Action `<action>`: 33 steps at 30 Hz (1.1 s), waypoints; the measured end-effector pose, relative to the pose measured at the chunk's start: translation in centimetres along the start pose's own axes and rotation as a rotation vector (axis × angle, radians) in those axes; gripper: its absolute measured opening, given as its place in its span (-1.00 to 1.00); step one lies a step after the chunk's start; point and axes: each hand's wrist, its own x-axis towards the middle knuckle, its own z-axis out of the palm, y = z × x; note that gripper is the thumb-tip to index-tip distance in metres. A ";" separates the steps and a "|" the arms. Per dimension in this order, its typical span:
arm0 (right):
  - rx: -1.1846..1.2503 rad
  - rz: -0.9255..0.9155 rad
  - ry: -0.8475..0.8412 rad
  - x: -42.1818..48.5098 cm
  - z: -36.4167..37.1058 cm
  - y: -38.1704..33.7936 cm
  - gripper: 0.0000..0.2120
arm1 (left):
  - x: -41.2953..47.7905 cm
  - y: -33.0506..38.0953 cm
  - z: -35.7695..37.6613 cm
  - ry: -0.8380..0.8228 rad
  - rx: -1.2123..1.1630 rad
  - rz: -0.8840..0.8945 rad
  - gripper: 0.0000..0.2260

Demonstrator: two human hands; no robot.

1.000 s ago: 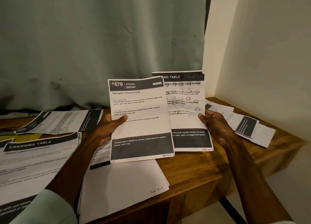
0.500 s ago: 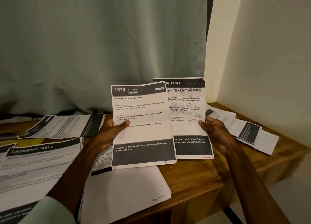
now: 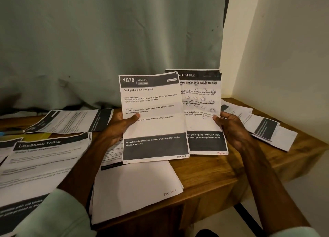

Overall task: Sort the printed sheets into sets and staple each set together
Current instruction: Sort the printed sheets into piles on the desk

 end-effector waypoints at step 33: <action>0.204 0.008 0.046 -1.9 -0.1 -1.0 -0.76 | 1.1 0.3 -3.0 0.212 0.097 0.065 -0.71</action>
